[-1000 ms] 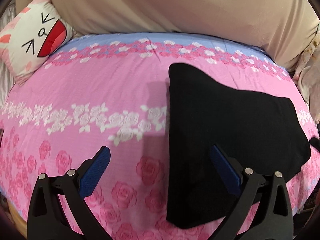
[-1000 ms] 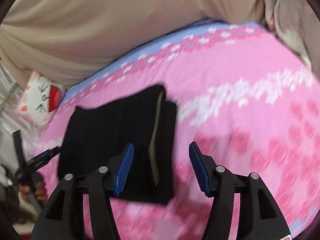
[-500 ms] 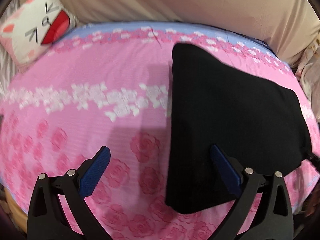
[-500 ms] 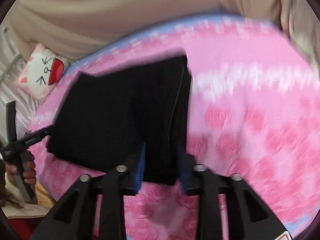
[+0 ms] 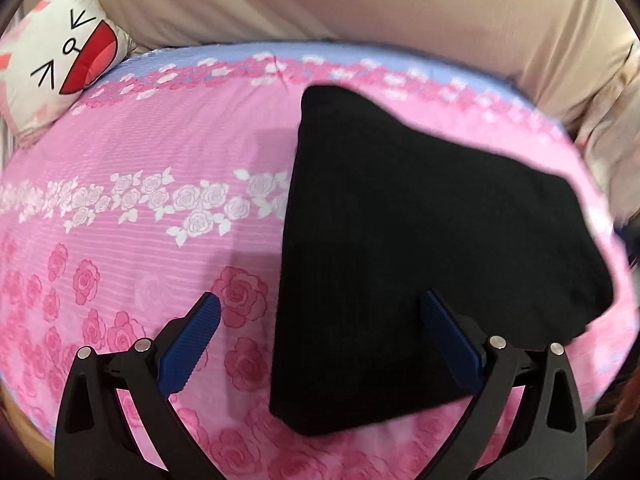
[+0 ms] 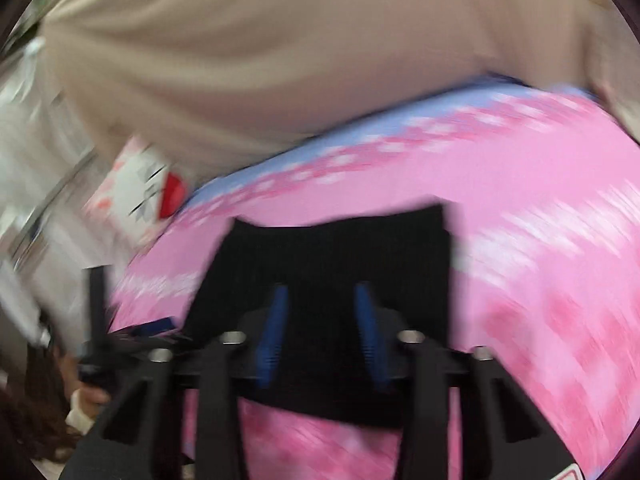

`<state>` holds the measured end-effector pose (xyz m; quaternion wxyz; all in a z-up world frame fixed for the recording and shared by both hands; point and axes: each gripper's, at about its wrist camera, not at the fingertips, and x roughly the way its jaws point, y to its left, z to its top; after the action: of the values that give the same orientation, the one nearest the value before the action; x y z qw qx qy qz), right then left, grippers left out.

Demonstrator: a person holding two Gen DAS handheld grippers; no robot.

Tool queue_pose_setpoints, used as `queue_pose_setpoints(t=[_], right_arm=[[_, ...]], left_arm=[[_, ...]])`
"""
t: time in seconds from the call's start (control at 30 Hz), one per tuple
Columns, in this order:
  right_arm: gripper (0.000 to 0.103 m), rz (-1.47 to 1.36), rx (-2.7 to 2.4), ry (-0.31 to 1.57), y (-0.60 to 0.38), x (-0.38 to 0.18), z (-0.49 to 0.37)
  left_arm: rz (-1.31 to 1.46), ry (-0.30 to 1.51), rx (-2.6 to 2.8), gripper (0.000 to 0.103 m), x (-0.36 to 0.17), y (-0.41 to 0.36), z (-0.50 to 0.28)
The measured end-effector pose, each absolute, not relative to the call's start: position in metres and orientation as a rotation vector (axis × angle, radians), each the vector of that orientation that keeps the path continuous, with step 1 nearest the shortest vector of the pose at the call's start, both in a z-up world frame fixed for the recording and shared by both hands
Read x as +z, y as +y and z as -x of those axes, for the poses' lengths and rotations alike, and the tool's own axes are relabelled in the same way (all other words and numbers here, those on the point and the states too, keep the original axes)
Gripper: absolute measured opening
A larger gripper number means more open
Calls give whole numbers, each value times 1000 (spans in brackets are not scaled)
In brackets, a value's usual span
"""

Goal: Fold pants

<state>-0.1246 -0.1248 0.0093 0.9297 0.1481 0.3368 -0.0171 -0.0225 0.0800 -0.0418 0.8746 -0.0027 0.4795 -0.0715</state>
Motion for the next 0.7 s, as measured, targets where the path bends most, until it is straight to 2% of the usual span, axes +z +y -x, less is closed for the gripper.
queue_pose_setpoints(t=[0.03, 0.23, 0.37, 0.53, 0.63, 0.67, 0.7], right_arm=[[20, -279, 7, 720, -111, 8, 101], [19, -132, 134, 907, -53, -32, -18], [19, -139, 105, 951, -66, -62, -65], [24, -248, -26, 873, -109, -35, -50], [24, -159, -133, 865, -124, -31, -18], [19, -145, -198, 897, -136, -39, -13], [19, -181, -199, 900, -146, -41, -5]], left_arm=[[2, 1006, -145, 98, -45, 79, 22], [11, 996, -134, 98, -48, 81, 24], [20, 995, -147, 98, -49, 85, 24], [23, 1000, -167, 98, -51, 87, 21], [38, 1007, -179, 98, -53, 89, 18], [44, 1011, -186, 98, -54, 90, 17], [47, 1015, -192, 98, -55, 90, 17]])
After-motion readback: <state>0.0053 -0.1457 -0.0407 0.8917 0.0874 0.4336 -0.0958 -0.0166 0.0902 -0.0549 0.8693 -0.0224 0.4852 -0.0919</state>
